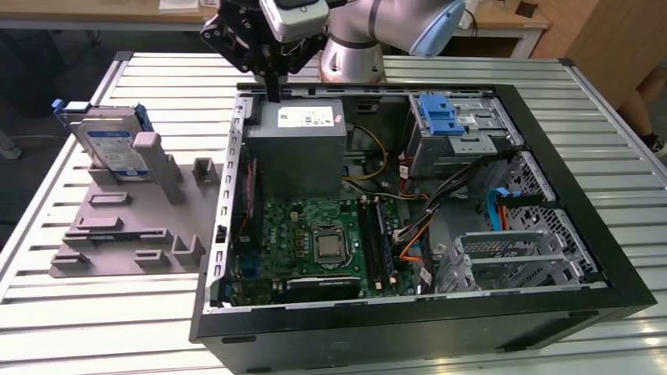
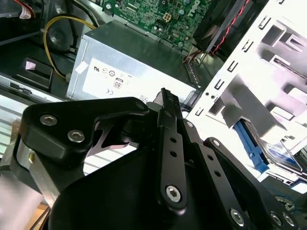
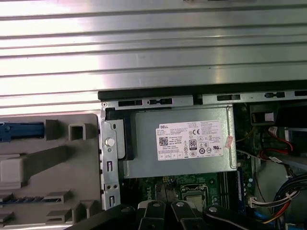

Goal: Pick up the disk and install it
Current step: 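Reach for the disk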

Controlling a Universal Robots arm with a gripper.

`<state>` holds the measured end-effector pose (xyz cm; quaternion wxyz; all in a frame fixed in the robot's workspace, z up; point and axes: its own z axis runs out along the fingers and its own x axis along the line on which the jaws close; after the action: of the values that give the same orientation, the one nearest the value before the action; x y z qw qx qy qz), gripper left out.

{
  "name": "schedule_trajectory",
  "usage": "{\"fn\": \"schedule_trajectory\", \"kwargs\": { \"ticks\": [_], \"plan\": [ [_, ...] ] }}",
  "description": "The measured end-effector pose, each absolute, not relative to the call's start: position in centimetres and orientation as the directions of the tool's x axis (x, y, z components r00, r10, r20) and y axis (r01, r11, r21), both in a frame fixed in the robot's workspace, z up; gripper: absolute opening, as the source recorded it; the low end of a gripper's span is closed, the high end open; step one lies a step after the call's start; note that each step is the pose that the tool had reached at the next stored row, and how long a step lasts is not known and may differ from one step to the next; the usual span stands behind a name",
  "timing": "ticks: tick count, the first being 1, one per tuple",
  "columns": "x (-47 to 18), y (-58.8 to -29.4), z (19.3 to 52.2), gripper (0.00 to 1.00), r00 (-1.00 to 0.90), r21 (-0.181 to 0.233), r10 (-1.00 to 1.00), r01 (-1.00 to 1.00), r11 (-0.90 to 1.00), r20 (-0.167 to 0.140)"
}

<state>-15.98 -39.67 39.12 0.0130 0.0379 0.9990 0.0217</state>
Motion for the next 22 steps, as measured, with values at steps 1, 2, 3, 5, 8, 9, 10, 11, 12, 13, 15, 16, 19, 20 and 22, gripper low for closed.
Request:
{"fn": "schedule_trajectory", "kwargs": {
  "ticks": [1,2,3,5,8,9,10,11,12,13,15,16,19,20,22],
  "plan": [
    [-16.01,-39.66,39.11,0.11,-0.997,0.044,0.076,0.075,0.996,-0.024],
    [-16.03,-39.65,39.11,0.11,-0.997,0.044,0.076,0.075,0.996,-0.024],
    [-16.06,-39.64,39.09,0.11,-0.997,0.044,0.076,0.075,0.996,-0.024],
    [-16.12,-39.62,39.08,0.11,-0.997,0.044,0.076,0.075,0.996,-0.024],
    [-16.19,-39.60,39.07,0.11,-0.997,0.044,0.076,0.075,0.996,-0.024],
    [-16.21,-39.60,39.06,0.11,-0.997,0.044,0.076,0.075,0.996,-0.024],
    [-16.23,-39.59,39.06,0.11,-0.997,0.044,0.076,0.075,0.996,-0.024],
    [-16.24,-39.59,39.05,0.11,-0.997,0.044,0.076,0.075,0.996,-0.024],
    [-16.26,-39.58,39.05,0.11,-0.997,0.044,0.076,0.075,0.996,-0.024],
    [-16.28,-39.57,39.04,0.11,-0.997,0.044,0.076,0.075,0.996,-0.024],
    [-16.35,-39.55,39.02,0.11,-0.997,0.044,0.076,0.075,0.996,-0.024],
    [-16.38,-39.55,39.02,0.11,-0.997,0.044,0.076,0.075,0.996,-0.024],
    [-16.43,-39.54,39.00,0.11,-0.997,0.044,0.076,0.075,0.996,-0.024],
    [-16.46,-39.54,38.99,0.11,-0.997,0.044,0.076,0.075,0.996,-0.024],
    [-16.51,-39.54,38.98,0.11,-0.997,0.044,0.076,0.075,0.996,-0.024]
  ]
}}
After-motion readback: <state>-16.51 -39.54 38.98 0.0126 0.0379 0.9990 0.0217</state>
